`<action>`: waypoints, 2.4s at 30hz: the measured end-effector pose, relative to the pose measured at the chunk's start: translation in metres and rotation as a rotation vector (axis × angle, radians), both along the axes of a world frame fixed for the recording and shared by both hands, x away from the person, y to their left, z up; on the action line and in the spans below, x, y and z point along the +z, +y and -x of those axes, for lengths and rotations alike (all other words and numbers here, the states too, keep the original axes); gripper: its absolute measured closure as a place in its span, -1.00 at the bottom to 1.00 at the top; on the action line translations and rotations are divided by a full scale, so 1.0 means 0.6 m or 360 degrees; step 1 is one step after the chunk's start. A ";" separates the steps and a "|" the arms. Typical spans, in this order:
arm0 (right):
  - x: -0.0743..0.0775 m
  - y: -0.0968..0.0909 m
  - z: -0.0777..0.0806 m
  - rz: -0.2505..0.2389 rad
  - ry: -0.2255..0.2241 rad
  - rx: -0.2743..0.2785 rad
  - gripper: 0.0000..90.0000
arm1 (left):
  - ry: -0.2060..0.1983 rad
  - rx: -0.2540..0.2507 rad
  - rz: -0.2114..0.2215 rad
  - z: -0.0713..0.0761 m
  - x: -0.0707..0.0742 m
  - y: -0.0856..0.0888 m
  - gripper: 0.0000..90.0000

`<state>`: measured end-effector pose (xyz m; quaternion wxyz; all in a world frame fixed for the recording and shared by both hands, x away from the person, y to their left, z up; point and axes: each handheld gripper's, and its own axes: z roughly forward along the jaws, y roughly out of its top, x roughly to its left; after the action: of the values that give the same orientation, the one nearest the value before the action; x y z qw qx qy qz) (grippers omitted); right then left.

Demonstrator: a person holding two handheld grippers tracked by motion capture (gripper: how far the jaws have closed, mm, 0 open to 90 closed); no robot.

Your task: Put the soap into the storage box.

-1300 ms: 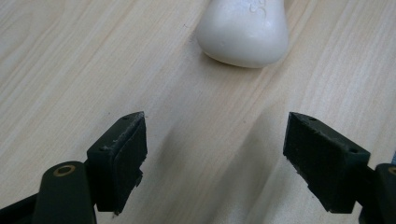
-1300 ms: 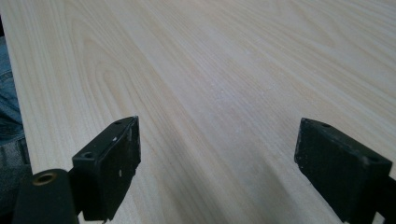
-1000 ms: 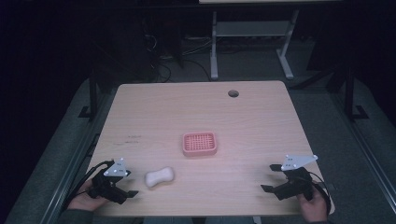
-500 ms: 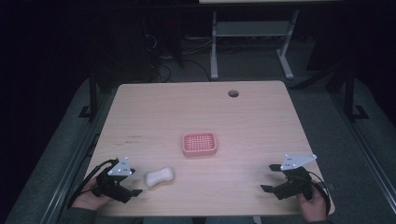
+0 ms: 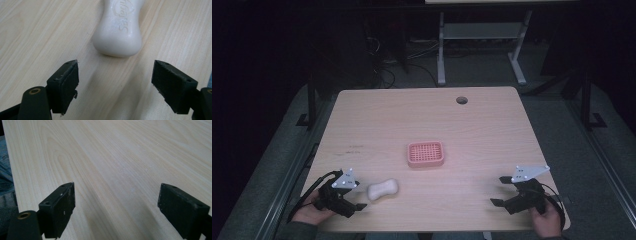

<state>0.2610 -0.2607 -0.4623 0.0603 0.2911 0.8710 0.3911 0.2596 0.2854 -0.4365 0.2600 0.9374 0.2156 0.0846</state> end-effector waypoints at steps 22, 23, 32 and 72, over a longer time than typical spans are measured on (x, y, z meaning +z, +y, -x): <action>0.000 0.003 -0.001 0.0006 -0.0008 0.0016 -0.69 | -0.0041 -0.0065 0.0010 -0.009 0.008 -0.032 -0.51; 0.000 0.003 -0.001 0.0006 -0.0008 0.0016 -0.69 | -0.0041 -0.0065 0.0010 -0.009 0.008 -0.032 -0.51; 0.000 0.004 -0.002 0.0007 0.0001 0.0013 -0.69 | -0.0041 -0.0076 0.0016 -0.017 0.008 -0.042 -0.50; -0.003 0.007 -0.004 0.0010 0.0019 0.0020 -0.69 | 0.0004 -0.0163 -0.0035 -0.037 -0.001 -0.082 -0.39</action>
<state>0.2636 -0.2566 -0.4642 0.0536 0.2879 0.8743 0.3871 0.2820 0.2365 -0.4371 0.2536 0.9501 0.1668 0.0725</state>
